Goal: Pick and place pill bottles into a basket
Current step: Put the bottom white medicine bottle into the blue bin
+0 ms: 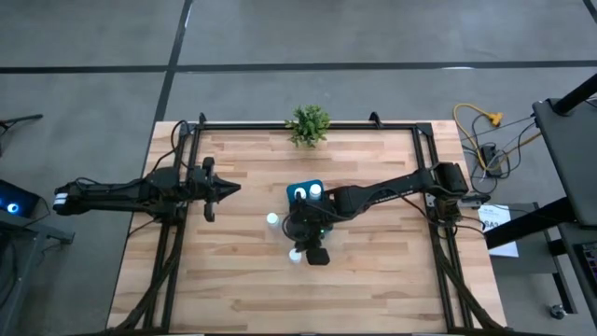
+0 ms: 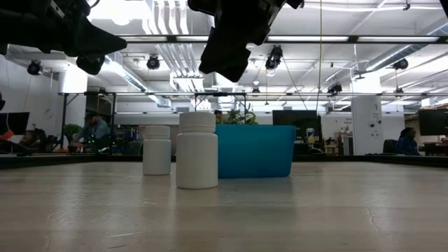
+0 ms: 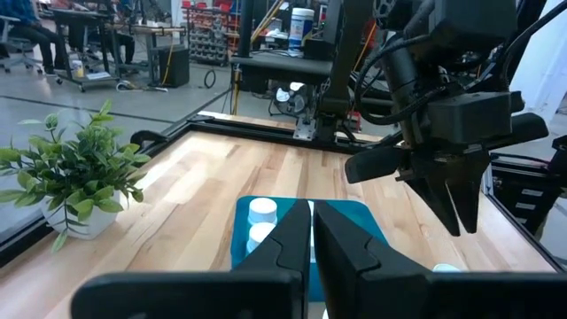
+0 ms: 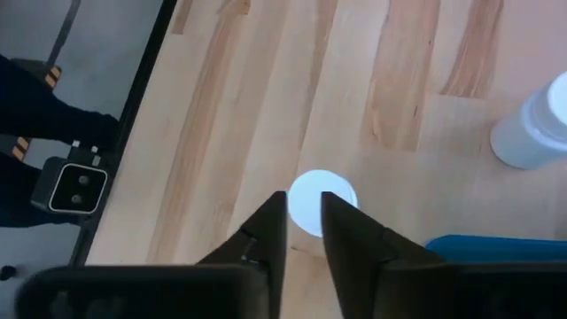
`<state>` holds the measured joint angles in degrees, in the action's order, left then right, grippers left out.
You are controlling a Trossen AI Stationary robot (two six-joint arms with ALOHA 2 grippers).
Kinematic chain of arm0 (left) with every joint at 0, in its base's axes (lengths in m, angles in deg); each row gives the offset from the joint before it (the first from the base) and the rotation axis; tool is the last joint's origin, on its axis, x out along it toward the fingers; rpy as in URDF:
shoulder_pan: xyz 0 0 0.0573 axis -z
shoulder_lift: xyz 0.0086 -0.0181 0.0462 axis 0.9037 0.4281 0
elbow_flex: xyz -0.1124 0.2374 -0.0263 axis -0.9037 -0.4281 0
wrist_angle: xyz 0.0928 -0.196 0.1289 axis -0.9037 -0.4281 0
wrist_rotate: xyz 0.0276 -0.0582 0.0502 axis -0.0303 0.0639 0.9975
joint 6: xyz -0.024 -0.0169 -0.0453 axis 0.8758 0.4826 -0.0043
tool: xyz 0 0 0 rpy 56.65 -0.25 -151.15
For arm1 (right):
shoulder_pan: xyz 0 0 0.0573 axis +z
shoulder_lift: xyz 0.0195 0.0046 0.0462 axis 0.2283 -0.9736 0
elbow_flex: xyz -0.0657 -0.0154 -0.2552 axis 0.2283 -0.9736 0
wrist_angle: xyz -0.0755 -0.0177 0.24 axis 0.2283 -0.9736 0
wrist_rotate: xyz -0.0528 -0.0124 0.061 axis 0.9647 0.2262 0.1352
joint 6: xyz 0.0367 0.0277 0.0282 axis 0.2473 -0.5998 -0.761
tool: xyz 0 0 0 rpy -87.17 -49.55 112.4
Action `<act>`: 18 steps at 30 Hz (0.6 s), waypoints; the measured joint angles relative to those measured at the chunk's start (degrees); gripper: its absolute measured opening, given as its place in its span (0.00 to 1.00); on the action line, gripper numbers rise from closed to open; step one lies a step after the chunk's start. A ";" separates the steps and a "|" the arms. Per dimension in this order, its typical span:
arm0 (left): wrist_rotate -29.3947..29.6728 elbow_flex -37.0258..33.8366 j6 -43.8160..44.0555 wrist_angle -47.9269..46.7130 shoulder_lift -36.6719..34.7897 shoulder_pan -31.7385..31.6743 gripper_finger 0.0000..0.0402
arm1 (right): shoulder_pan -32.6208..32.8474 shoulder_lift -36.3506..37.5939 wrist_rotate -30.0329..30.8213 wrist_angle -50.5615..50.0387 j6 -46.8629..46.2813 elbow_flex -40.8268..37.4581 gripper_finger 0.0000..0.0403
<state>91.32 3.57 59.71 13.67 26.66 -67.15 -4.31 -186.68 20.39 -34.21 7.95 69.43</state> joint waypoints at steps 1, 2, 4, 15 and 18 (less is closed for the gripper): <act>0.00 0.00 -0.01 -0.01 0.01 0.00 0.00 | 0.00 0.00 0.14 0.02 -0.39 0.00 0.18; 0.00 0.00 -0.01 -0.01 0.01 -0.01 0.00 | 0.00 0.00 0.39 0.10 -1.13 0.00 0.20; 0.00 0.02 -0.01 -0.03 0.03 -0.01 0.00 | 0.00 0.00 1.87 0.07 -2.37 0.00 0.25; 0.00 0.01 0.01 -0.07 -0.01 0.00 0.00 | 0.00 0.00 5.88 0.00 -5.24 0.00 0.45; 0.00 0.00 0.01 -0.07 -0.01 -0.01 0.00 | 0.10 0.00 5.69 -0.02 -6.45 0.00 0.51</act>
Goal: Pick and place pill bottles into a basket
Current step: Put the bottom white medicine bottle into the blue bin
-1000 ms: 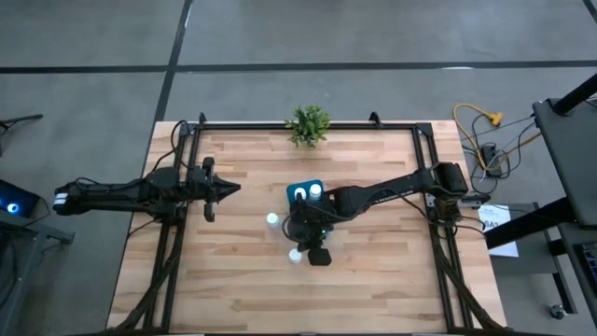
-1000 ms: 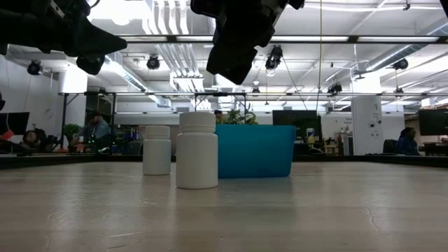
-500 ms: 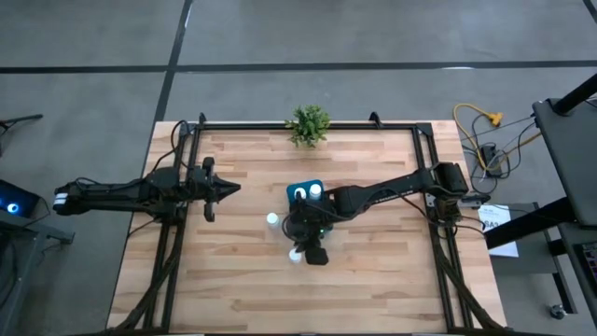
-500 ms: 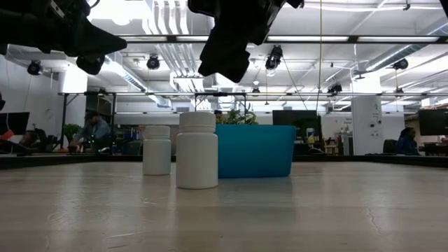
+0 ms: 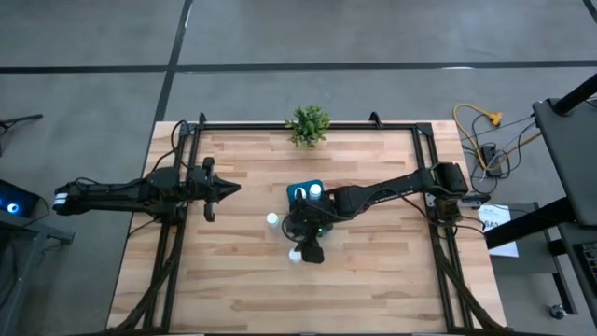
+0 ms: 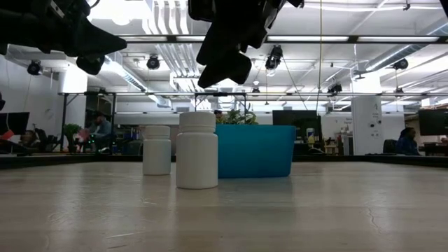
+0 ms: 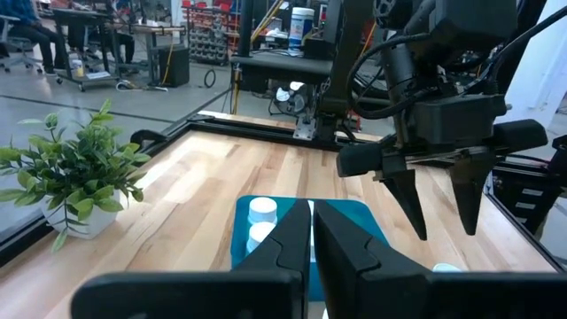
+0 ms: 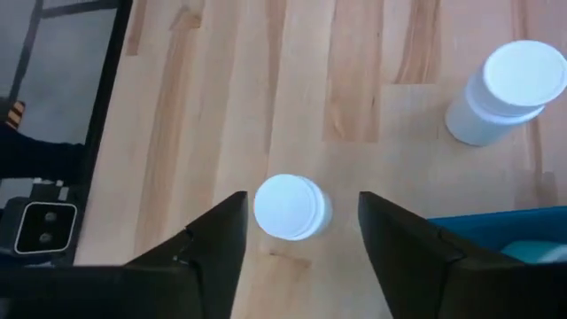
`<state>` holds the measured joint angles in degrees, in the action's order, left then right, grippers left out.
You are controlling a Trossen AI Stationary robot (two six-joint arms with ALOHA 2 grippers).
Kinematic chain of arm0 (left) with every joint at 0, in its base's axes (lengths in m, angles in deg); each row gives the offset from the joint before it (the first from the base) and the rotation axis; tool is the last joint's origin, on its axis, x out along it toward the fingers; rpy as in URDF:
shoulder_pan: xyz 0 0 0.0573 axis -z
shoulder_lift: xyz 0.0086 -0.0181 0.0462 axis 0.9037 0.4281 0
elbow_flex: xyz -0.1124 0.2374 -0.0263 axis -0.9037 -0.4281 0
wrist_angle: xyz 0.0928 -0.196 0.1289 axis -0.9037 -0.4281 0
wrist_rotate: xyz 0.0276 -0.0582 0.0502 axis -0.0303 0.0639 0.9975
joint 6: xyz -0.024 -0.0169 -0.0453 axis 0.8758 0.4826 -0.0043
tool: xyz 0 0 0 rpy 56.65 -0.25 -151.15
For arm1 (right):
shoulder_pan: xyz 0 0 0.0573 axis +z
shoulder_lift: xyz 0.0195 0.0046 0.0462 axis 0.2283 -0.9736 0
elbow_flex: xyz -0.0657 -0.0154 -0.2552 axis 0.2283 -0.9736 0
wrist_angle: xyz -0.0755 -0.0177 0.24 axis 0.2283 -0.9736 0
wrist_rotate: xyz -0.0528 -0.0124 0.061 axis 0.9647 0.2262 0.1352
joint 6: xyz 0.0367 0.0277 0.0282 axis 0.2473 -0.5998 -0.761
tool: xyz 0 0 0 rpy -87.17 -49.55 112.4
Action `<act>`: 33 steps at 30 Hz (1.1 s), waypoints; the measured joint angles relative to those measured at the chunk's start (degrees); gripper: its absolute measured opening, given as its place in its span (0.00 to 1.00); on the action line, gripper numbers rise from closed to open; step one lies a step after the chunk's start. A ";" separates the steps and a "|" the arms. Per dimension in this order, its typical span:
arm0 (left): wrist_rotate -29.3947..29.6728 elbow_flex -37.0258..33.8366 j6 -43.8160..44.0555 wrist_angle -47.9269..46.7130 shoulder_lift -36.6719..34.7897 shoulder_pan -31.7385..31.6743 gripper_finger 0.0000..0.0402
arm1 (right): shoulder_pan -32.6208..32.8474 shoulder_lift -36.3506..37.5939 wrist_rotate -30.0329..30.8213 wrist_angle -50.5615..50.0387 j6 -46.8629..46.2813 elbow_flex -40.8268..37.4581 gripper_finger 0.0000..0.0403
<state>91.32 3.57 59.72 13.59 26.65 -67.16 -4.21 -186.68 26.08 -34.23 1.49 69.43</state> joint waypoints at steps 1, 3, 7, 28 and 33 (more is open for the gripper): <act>0.00 0.02 0.00 0.00 0.00 0.00 0.00 | 0.12 0.00 0.00 0.00 -0.17 0.00 0.52; 0.00 0.00 0.00 0.00 0.00 0.00 0.00 | 0.46 0.00 -0.02 0.00 -0.23 0.00 0.55; 0.00 0.00 0.00 0.00 0.00 0.00 0.00 | 1.01 0.00 -0.14 0.00 -1.02 0.00 0.62; 0.00 0.00 0.02 -0.12 0.02 0.00 0.00 | 1.21 0.00 0.72 -0.07 -5.36 -0.02 0.89; 0.00 0.00 0.02 -0.17 0.02 0.00 0.00 | 1.80 0.00 0.46 -0.10 -4.81 -0.07 0.89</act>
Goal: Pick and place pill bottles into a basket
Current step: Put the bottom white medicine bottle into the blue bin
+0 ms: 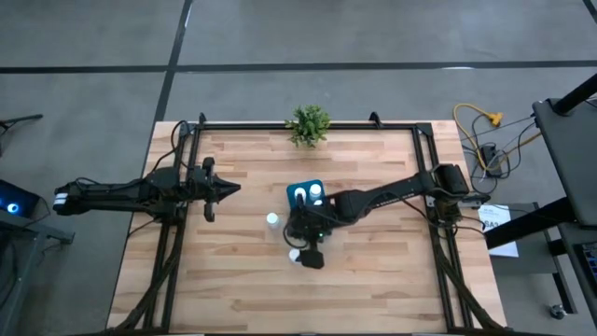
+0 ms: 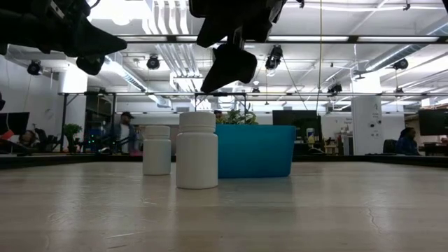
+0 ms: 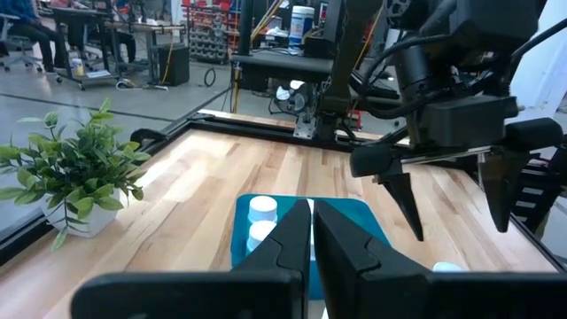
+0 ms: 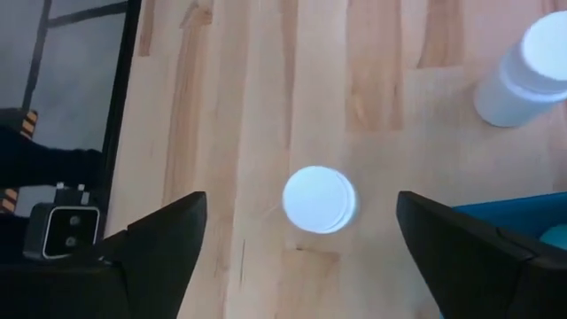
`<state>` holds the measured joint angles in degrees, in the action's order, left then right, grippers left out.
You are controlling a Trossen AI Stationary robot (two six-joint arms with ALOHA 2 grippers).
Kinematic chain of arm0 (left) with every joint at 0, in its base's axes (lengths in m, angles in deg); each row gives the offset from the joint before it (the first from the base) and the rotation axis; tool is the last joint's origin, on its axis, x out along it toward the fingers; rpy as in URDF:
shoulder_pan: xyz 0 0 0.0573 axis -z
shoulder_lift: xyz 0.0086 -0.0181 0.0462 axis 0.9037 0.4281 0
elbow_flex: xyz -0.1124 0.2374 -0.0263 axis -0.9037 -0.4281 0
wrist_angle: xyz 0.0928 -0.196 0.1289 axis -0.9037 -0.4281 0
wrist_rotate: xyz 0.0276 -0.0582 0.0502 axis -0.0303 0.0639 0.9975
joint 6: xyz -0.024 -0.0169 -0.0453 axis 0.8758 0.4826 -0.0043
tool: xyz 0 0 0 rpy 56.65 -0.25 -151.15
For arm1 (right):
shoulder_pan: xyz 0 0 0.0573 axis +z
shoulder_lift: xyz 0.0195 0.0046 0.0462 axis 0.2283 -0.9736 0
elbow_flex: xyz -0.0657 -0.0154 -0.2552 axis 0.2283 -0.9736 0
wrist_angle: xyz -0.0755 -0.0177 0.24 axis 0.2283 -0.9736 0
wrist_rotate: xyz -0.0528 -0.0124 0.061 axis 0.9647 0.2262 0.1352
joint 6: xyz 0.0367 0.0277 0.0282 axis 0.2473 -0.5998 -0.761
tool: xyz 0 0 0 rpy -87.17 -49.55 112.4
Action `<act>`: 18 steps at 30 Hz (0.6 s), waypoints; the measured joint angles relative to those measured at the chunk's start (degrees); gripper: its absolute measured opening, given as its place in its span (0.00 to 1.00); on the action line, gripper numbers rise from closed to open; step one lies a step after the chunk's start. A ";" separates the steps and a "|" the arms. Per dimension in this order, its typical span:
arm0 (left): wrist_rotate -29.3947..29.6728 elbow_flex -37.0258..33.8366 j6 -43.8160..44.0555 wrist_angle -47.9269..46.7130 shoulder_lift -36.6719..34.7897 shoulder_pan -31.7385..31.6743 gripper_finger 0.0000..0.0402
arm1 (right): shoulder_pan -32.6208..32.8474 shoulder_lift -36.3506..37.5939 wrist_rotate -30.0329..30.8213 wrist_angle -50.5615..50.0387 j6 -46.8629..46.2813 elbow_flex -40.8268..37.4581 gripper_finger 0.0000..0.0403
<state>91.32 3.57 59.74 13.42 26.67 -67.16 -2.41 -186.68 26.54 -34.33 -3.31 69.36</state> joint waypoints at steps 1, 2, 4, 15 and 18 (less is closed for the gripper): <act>0.00 0.02 0.00 -0.04 0.00 0.00 0.00 | 0.23 0.00 -0.02 -0.06 0.36 0.00 0.88; 0.00 0.01 0.00 -0.10 -0.01 0.00 0.00 | 0.49 0.00 -0.03 -0.27 0.82 0.00 0.88; 0.00 0.00 0.00 -0.14 0.01 0.00 0.00 | 1.01 0.00 -0.06 -0.57 2.00 -0.14 0.87; -0.01 0.00 0.00 -0.66 0.02 0.00 0.00 | 1.25 -0.02 -0.18 -0.90 4.26 -1.16 0.83; 0.00 0.00 0.00 -0.73 0.02 0.00 0.00 | 1.09 -0.02 -0.22 -1.82 4.86 -1.16 0.83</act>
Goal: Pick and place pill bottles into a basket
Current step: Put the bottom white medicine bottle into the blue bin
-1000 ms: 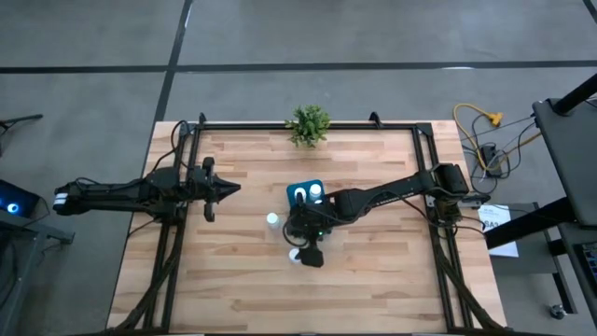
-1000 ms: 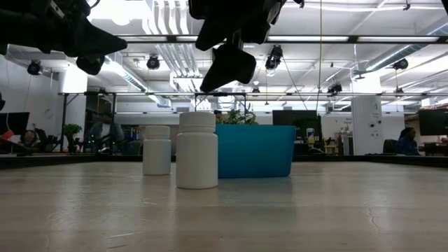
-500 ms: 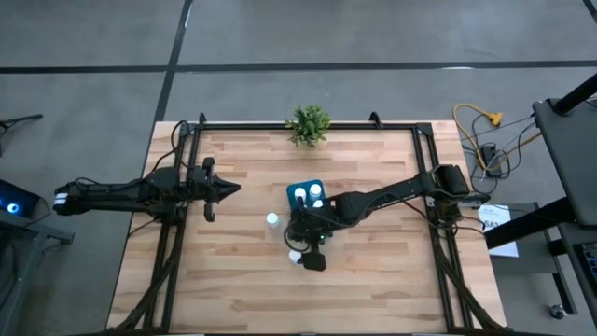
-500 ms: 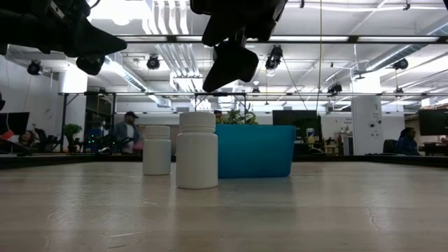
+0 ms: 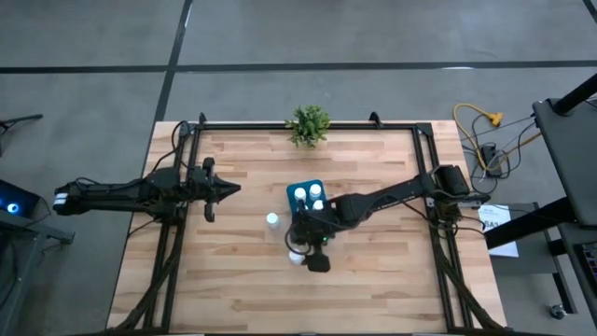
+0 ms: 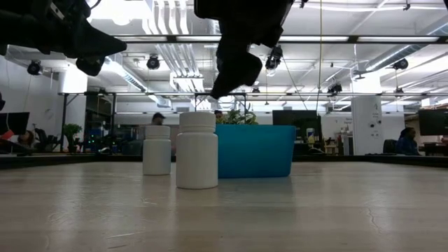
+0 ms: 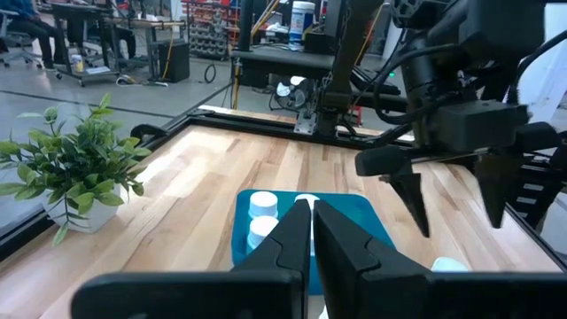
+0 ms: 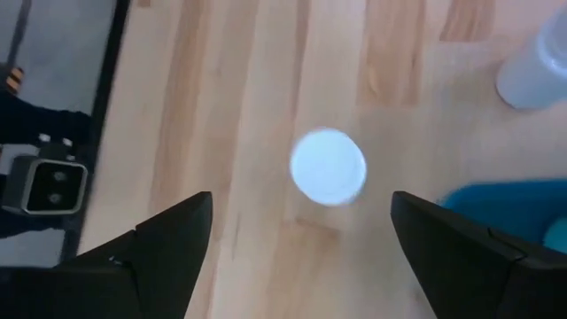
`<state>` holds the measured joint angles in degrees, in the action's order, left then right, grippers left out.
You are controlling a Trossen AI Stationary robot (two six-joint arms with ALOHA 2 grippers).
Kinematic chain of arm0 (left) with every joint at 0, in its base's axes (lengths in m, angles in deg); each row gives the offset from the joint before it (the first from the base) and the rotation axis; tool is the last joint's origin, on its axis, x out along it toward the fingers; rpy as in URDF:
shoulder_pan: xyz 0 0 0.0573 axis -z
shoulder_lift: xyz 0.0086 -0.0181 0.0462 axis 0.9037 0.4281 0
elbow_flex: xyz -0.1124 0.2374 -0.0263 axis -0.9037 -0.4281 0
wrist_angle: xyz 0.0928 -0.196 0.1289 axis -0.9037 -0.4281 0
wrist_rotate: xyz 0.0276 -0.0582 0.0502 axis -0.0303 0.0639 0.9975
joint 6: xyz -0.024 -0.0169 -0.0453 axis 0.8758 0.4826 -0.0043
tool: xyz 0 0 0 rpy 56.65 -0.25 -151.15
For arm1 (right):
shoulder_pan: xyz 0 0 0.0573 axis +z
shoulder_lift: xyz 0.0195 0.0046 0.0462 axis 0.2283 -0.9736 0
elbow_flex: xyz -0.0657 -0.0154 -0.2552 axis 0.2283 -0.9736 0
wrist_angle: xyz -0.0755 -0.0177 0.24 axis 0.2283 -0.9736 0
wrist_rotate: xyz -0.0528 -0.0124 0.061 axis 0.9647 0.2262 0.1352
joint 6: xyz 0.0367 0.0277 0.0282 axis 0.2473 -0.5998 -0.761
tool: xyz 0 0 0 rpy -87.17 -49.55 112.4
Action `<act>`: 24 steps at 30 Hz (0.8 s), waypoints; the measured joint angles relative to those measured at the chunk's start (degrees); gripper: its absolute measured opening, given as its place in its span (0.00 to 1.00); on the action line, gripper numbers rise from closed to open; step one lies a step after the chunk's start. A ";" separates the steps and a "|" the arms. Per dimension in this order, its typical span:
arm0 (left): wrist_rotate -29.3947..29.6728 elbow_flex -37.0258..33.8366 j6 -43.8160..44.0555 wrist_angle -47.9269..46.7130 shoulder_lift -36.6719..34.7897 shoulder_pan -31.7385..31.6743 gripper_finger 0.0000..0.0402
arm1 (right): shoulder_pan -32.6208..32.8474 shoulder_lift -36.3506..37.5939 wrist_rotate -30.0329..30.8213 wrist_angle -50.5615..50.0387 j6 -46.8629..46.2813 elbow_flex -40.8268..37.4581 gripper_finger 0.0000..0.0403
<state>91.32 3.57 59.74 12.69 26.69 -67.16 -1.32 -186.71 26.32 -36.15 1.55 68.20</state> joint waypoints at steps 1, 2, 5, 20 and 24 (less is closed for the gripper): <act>0.00 0.00 0.00 -0.04 0.00 0.00 0.00 | -0.11 0.00 0.01 -0.81 0.02 0.00 0.83; -0.02 0.00 0.00 -0.22 0.00 0.00 0.00 | -0.21 0.00 0.02 -1.45 0.03 0.00 0.83; -0.01 0.00 0.00 -0.63 0.01 0.00 0.00 | -0.92 0.00 -0.08 -1.74 -0.06 -0.02 0.83; 0.00 0.01 0.02 -0.96 0.03 -0.03 0.00 | -2.57 -0.08 -0.51 -6.62 2.81 5.87 0.82; 0.00 0.00 0.02 -1.72 0.00 -0.04 0.00 | -2.55 -0.07 -0.48 -7.89 3.26 6.23 0.82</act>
<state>91.32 3.57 59.76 10.98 26.69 -67.20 -3.87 -186.77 25.83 -44.05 4.81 74.43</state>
